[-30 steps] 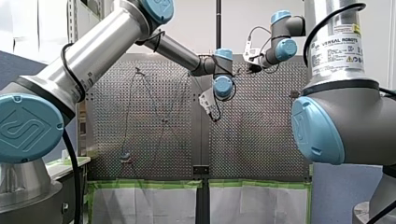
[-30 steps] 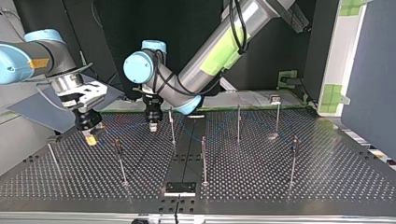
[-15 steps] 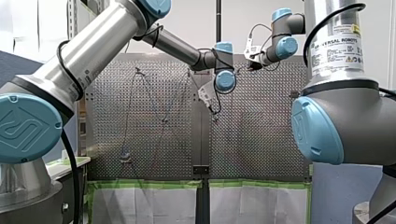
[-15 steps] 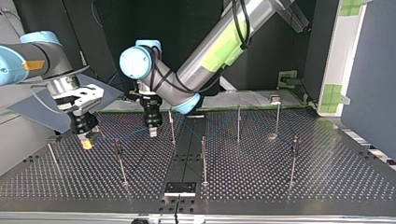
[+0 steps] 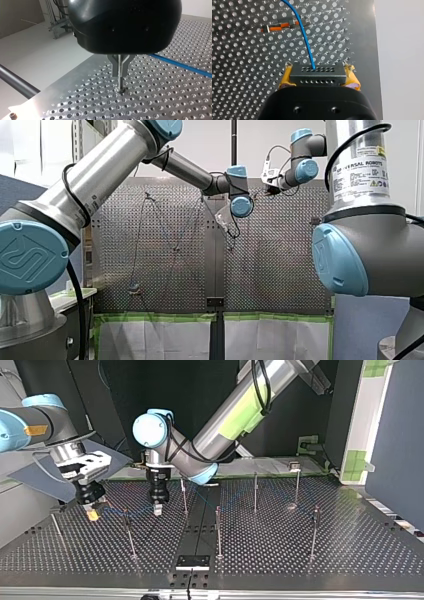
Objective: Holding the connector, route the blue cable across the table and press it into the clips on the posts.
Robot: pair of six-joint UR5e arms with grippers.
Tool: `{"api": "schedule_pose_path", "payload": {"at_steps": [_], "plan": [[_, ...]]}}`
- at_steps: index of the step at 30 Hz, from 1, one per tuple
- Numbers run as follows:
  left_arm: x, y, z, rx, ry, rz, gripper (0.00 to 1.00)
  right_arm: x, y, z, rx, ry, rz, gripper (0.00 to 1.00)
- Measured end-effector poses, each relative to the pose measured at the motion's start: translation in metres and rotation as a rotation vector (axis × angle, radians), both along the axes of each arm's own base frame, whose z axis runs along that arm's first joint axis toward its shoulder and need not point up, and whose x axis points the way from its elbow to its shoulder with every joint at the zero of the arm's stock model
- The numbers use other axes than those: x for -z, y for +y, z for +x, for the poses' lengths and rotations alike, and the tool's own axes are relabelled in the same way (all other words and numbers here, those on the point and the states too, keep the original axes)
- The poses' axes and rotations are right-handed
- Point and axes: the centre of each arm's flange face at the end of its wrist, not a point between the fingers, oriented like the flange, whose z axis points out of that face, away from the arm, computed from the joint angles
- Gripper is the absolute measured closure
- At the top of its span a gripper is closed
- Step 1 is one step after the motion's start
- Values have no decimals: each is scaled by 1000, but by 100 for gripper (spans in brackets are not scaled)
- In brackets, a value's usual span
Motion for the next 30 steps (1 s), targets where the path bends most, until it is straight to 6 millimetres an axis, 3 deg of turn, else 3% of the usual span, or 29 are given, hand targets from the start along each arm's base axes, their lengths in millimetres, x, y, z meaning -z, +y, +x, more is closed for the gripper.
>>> {"api": "schedule_pose_path", "payload": {"at_steps": [5,20,30], "plan": [[1,-1,-2,11,6,8,100,0,0,0,3,0,2,100],[17,-15,-36,5,67,53,98,-15,12,-2,2,-3,-6,100],[13,-7,-23,-56,31,1,98,-6,16,-1,0,4,15,100]]}}
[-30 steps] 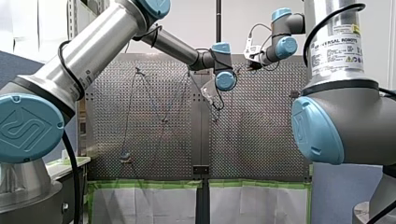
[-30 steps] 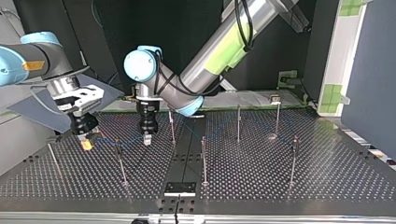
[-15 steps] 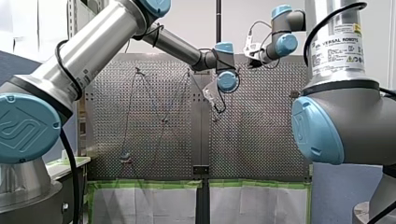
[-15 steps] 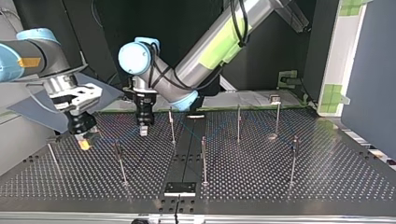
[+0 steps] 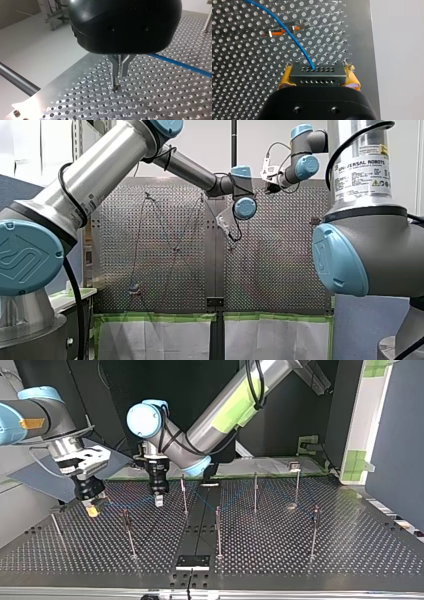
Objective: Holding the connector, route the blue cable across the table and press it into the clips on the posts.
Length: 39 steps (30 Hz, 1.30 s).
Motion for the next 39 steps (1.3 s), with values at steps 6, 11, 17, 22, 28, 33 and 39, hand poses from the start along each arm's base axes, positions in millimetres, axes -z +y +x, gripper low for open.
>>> {"api": "schedule_pose_path", "payload": {"at_steps": [6,11,17,22,28,33,39], "plan": [[-3,-1,6,29,-23,-20,95,2,0,-1,1,0,5,100],[-4,1,12,41,-31,-23,95,3,-2,-4,7,0,6,100],[-6,2,17,57,-45,-26,95,11,-8,-4,12,2,17,100],[-8,2,20,68,-61,-34,95,16,-16,-4,15,4,23,100],[-8,4,25,68,-72,-41,93,14,-24,-4,18,0,15,100],[-4,5,28,74,-70,-36,93,13,-31,-7,26,-5,15,100],[-4,6,30,73,-68,-33,93,11,-37,-13,39,-6,11,100]]}}
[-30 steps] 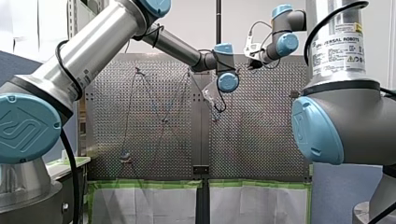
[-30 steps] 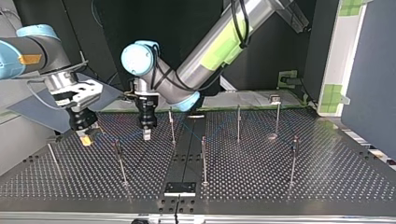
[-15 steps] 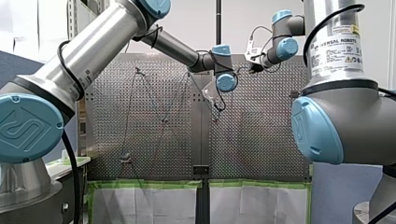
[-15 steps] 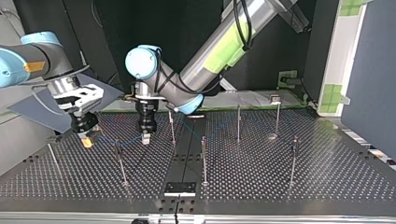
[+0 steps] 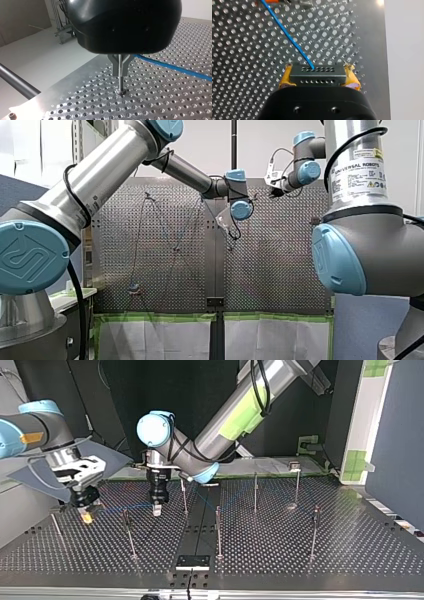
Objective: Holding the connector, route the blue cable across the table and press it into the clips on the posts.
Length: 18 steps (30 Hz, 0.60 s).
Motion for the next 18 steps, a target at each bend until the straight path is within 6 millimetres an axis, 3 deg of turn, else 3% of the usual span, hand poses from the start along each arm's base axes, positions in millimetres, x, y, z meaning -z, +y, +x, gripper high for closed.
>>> {"api": "schedule_pose_path", "payload": {"at_steps": [8,14,18], "plan": [[-2,4,7,-11,-20,-4,93,6,-7,-2,6,3,1,100],[-7,2,8,-11,-47,-15,93,-2,-9,2,-19,4,-24,100],[-9,-2,3,-5,-46,-14,87,-7,-3,11,-40,18,-33,100]]}}
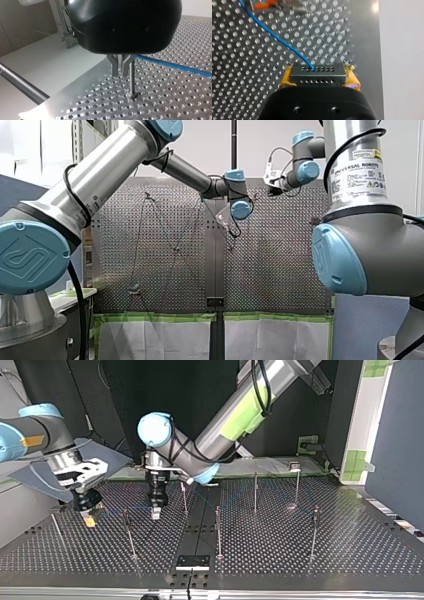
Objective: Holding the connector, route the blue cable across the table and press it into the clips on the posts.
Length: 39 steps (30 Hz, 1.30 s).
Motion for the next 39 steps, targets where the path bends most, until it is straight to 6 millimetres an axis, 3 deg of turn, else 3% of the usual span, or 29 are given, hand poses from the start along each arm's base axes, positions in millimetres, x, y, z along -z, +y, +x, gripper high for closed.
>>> {"api": "schedule_pose_path", "payload": {"at_steps": [4,6,7,9,10,12,13,14,16,17,26,39], "plan": [[5,-2,-6,-6,22,14,79,-3,9,5,-12,9,9,100],[9,-1,-9,-17,40,28,65,-6,14,6,-16,9,16,100],[11,-1,-11,-22,49,35,65,-7,16,6,-16,9,18,100],[18,2,-14,-37,69,52,44,-9,20,5,-17,8,23,100],[20,3,-15,-43,78,58,44,-9,22,5,-17,8,25,100],[25,6,-17,-58,97,72,16,-8,25,5,-19,10,28,100],[26,7,-17,-64,104,77,16,-8,27,6,-20,11,30,100],[27,8,-18,-70,110,83,7,-7,27,6,-21,11,31,100],[29,10,-18,-78,120,94,7,-7,29,6,-22,11,32,100],[29,10,-18,-81,122,97,0,-6,28,6,-21,10,33,100],[22,10,-7,-56,78,74,0,-1,23,3,-11,10,37,100],[-8,-5,2,58,1,-9,0,6,15,4,-8,9,42,100]]}}
